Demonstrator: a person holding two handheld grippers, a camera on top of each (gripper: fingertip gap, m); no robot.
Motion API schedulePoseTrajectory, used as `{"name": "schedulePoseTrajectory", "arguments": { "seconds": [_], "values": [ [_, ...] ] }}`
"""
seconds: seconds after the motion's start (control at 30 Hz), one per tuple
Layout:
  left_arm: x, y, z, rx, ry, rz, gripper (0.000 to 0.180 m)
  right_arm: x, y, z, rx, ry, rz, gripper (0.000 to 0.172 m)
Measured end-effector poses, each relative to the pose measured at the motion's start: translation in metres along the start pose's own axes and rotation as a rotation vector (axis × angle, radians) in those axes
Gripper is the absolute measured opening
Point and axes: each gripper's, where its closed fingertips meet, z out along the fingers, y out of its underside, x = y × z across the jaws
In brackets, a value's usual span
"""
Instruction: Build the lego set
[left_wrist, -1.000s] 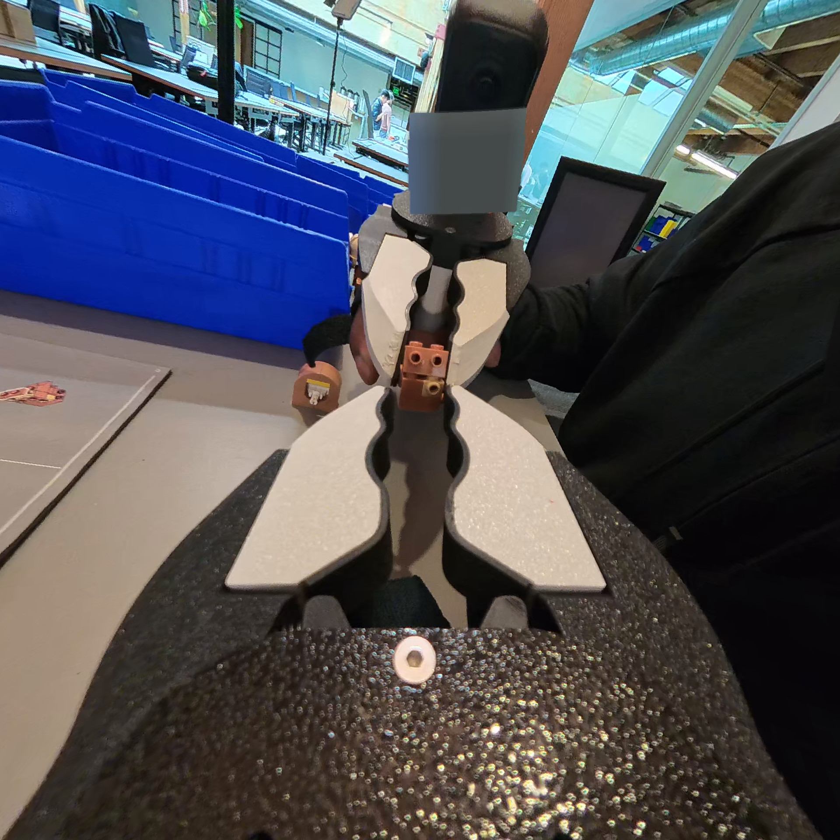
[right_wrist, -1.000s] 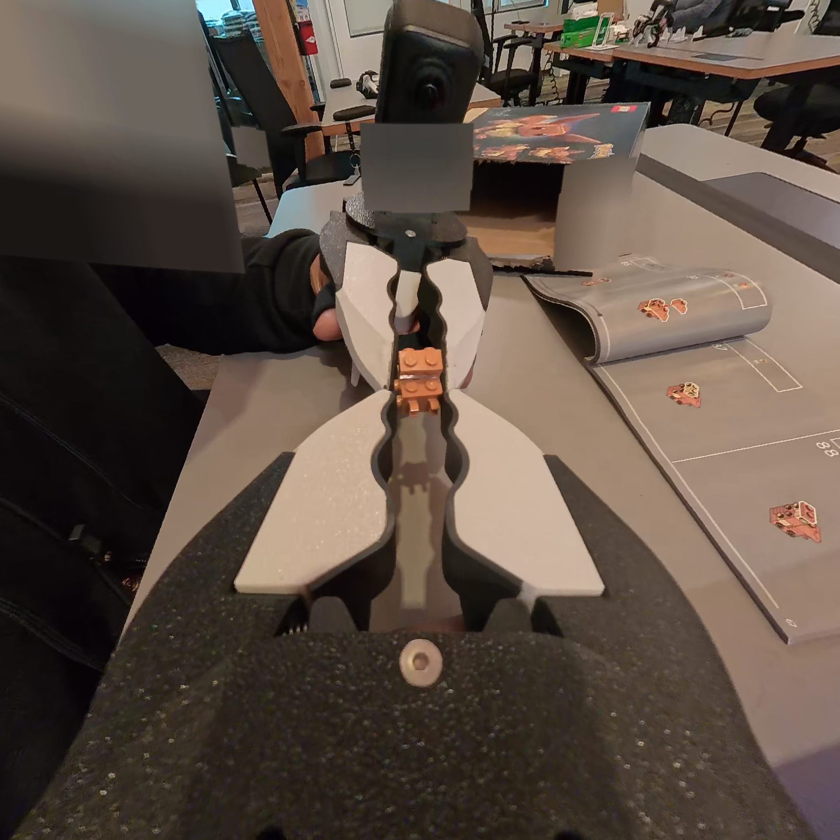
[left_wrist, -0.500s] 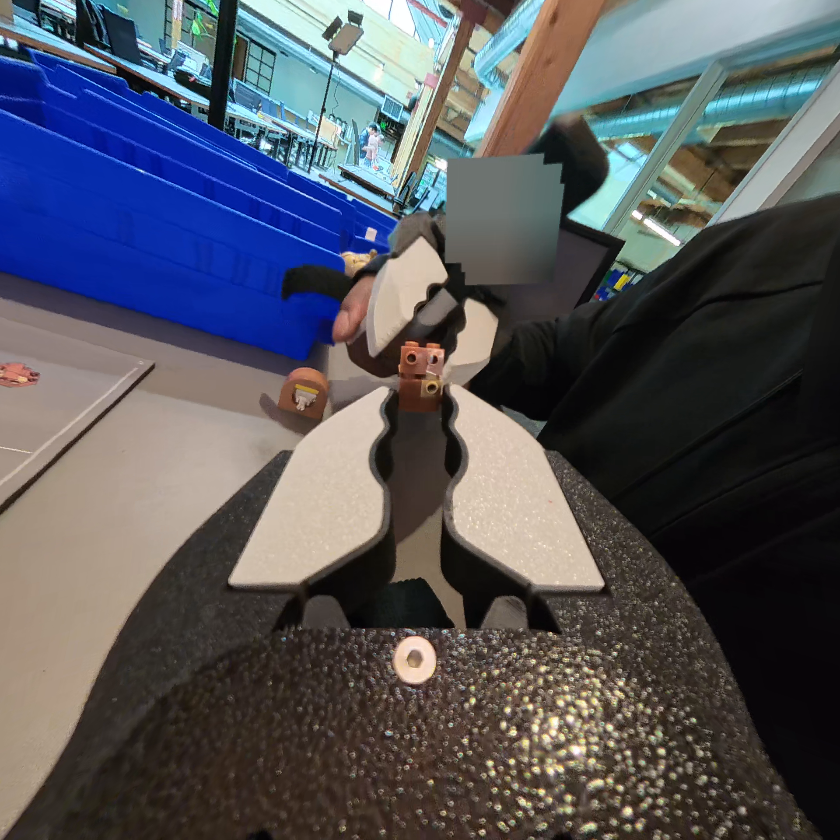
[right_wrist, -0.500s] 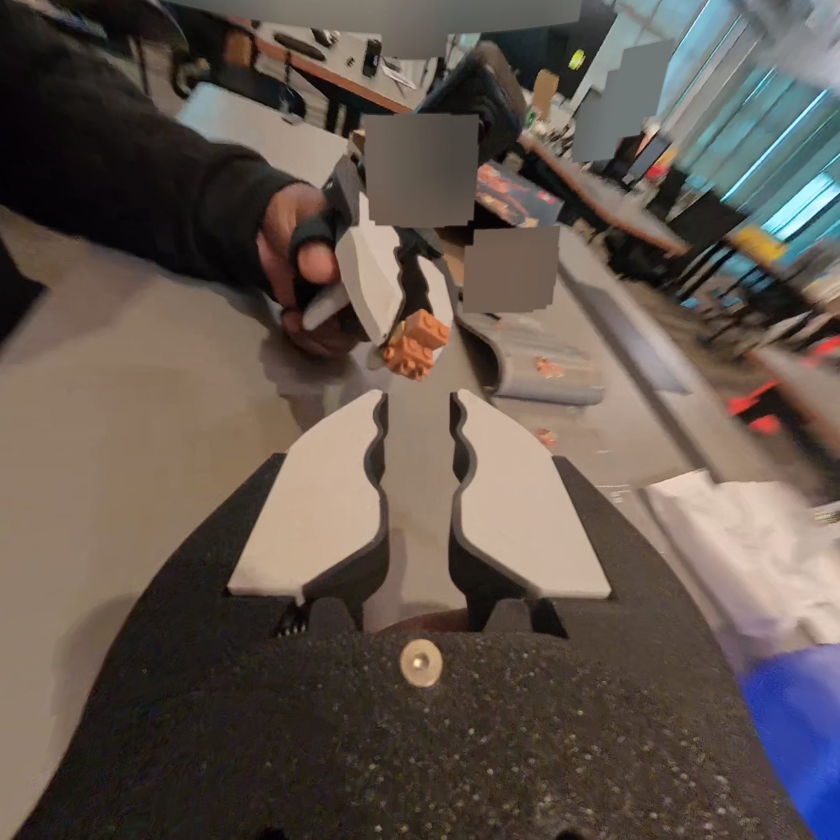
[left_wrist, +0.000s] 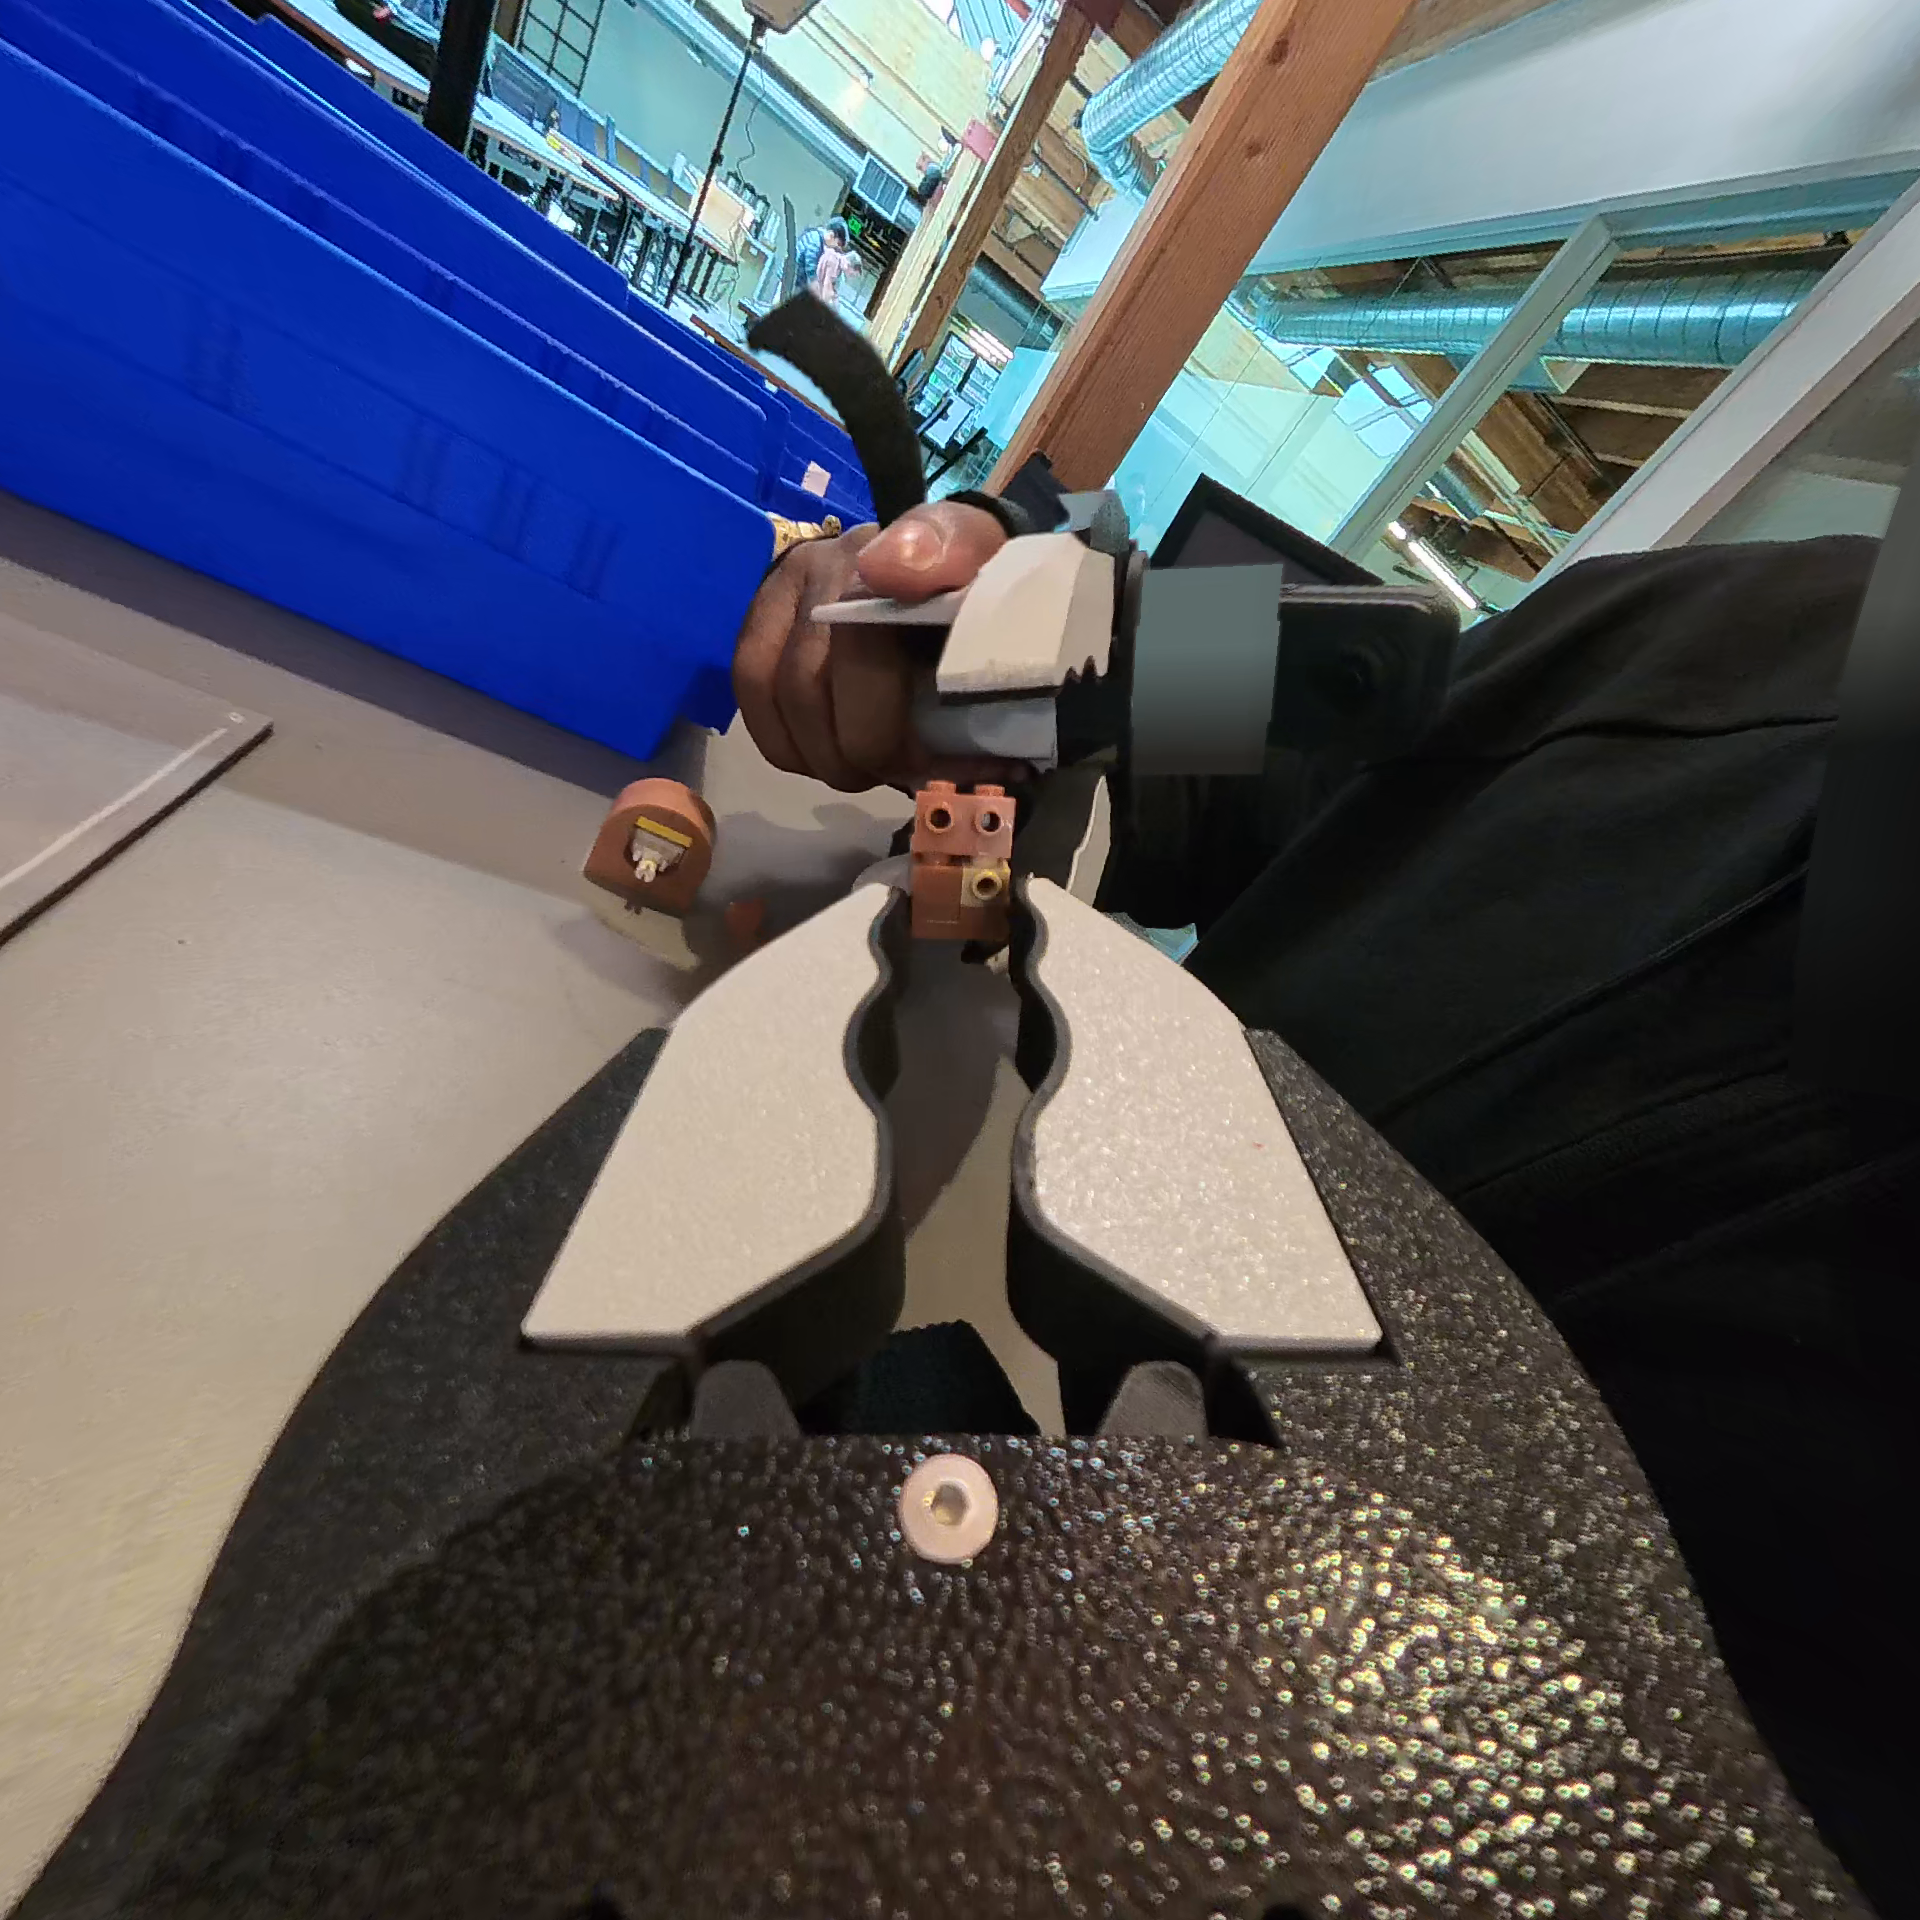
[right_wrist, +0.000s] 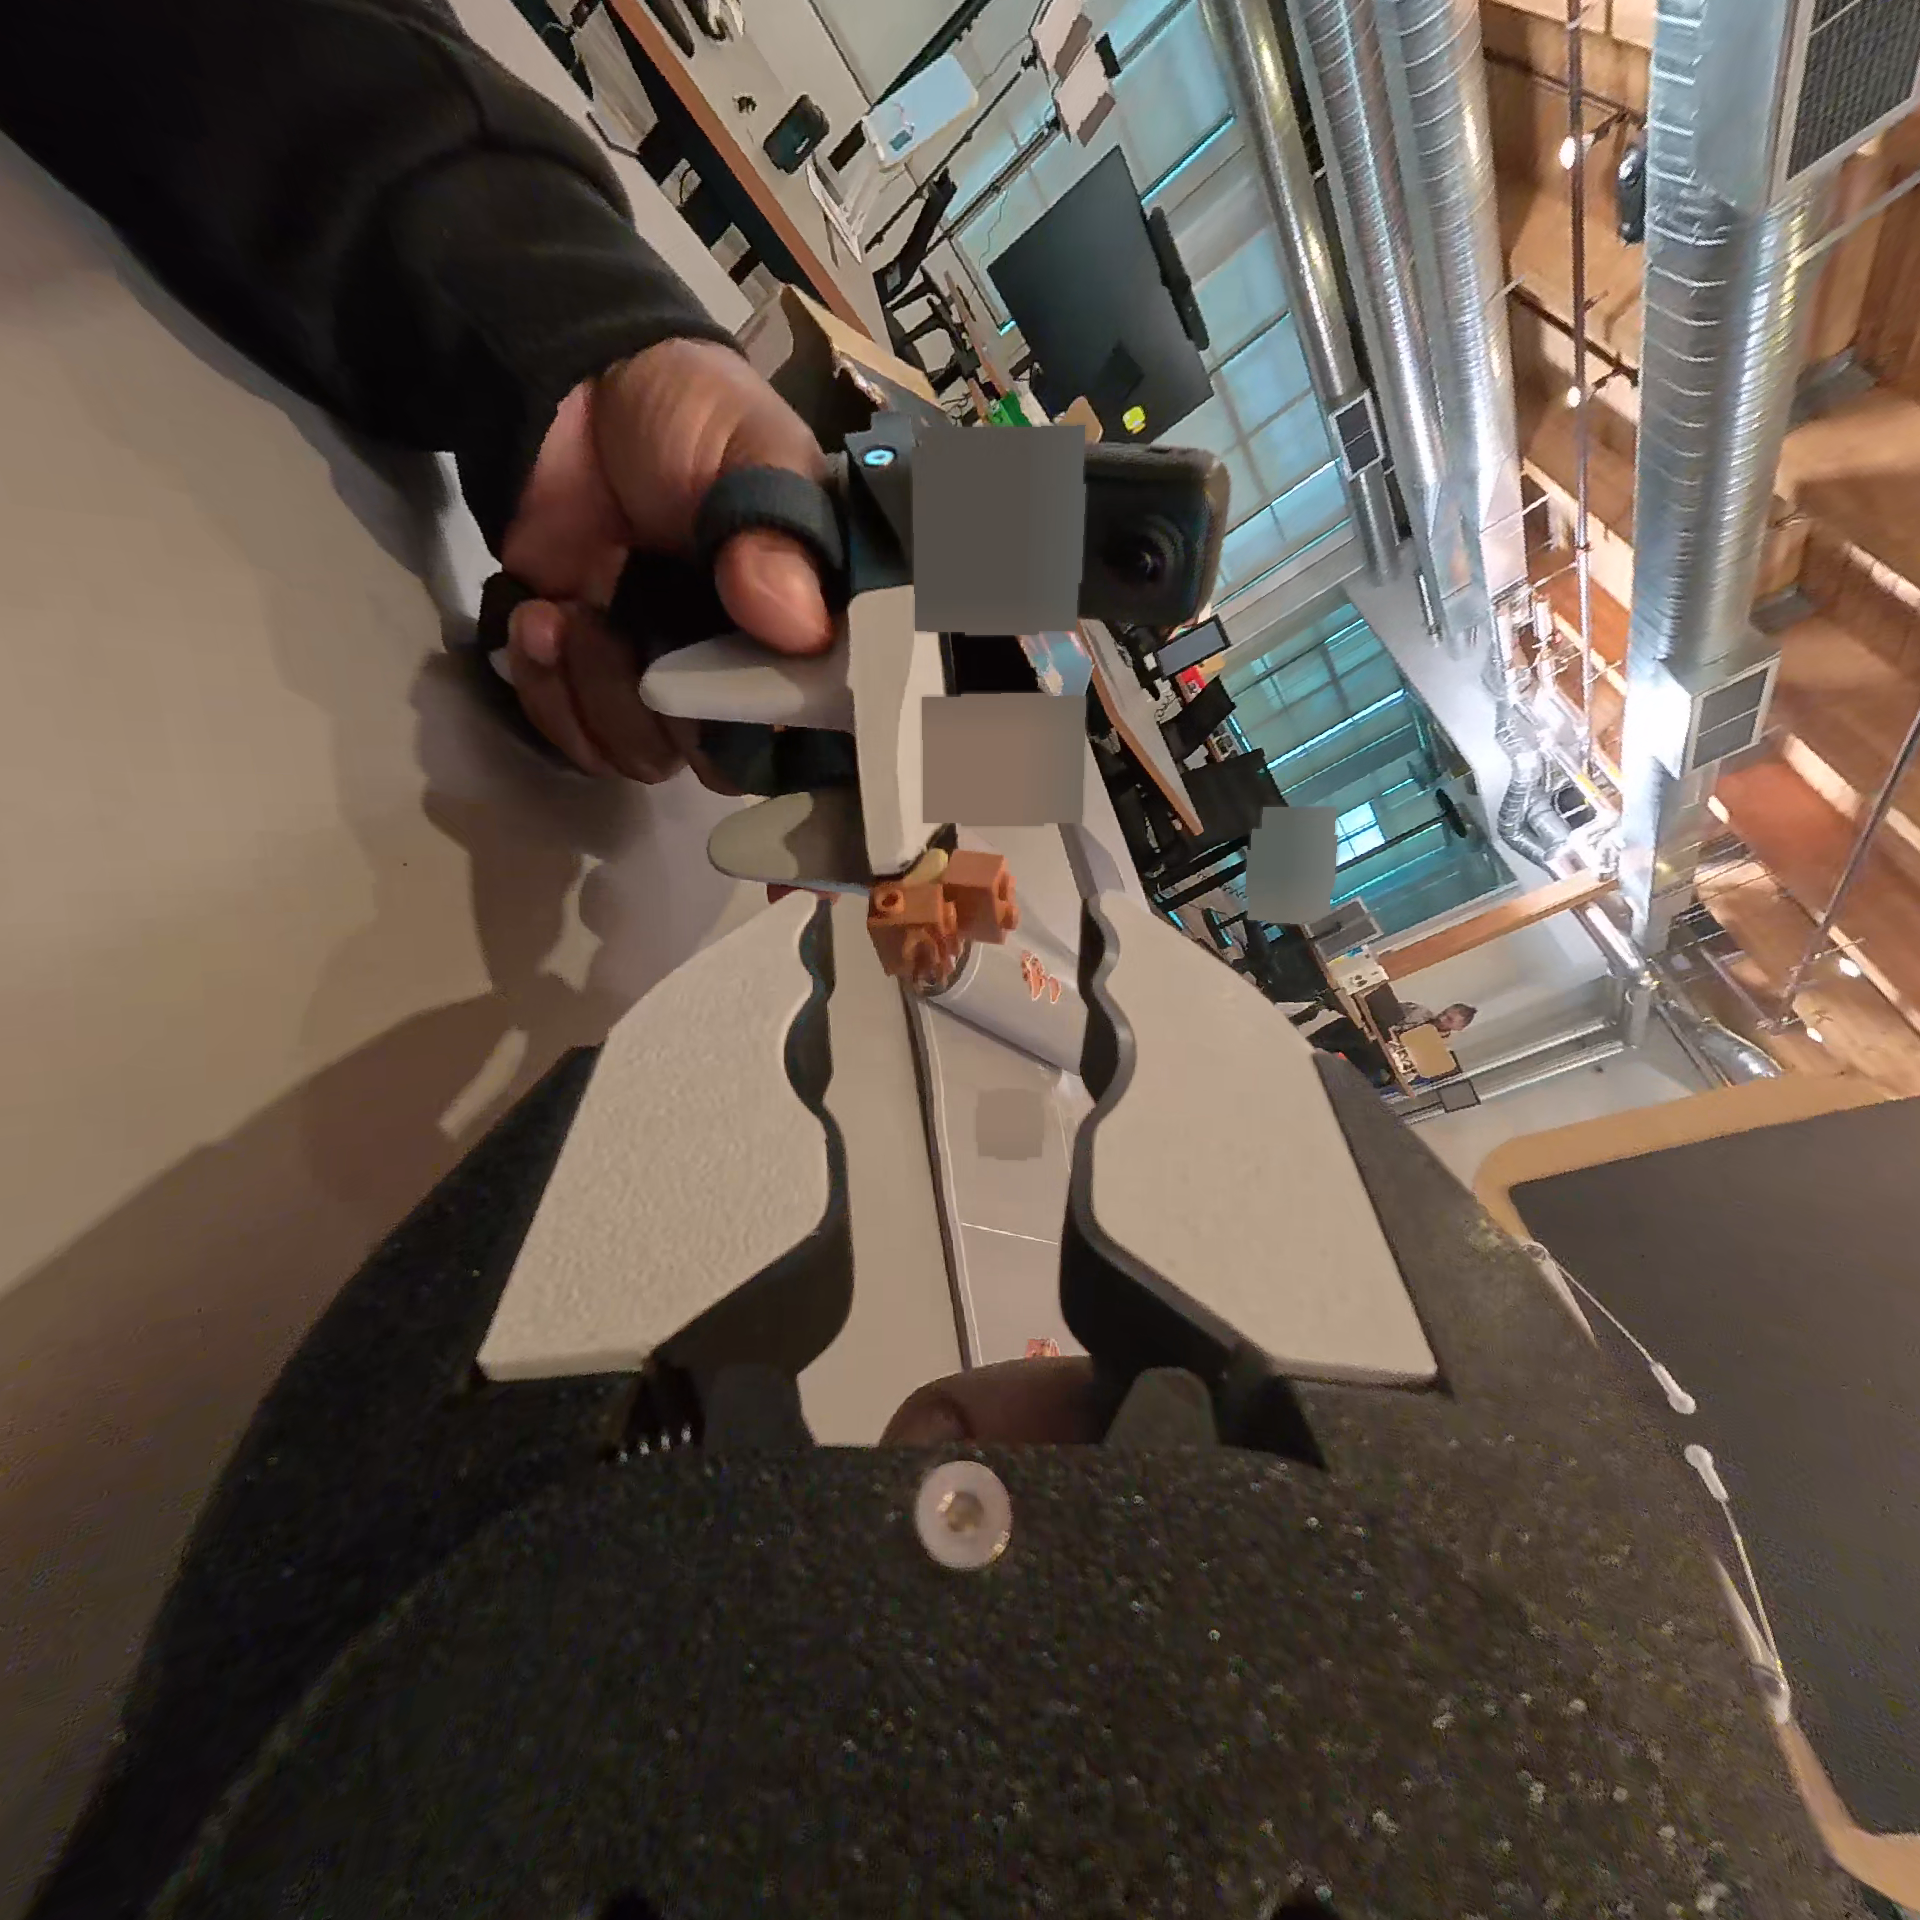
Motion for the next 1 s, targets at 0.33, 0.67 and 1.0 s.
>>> {"name": "schedulePoseTrajectory", "arguments": {
  "seconds": [0.33,0.67,1.0],
  "values": [
    [0.0,0.012,0.006,-0.076,-0.011,-0.005,0.018,-0.014,0.004,0.006,-0.034,-0.046,-0.069,0.028],
    [-0.002,0.02,0.008,-0.139,-0.031,-0.008,0.017,-0.023,0.008,0.005,-0.072,-0.11,-0.103,0.026],
    [-0.003,0.03,0.015,-0.207,-0.055,0.019,0.017,-0.033,0.009,0.007,-0.115,-0.161,-0.158,0.029]
  ]
}}
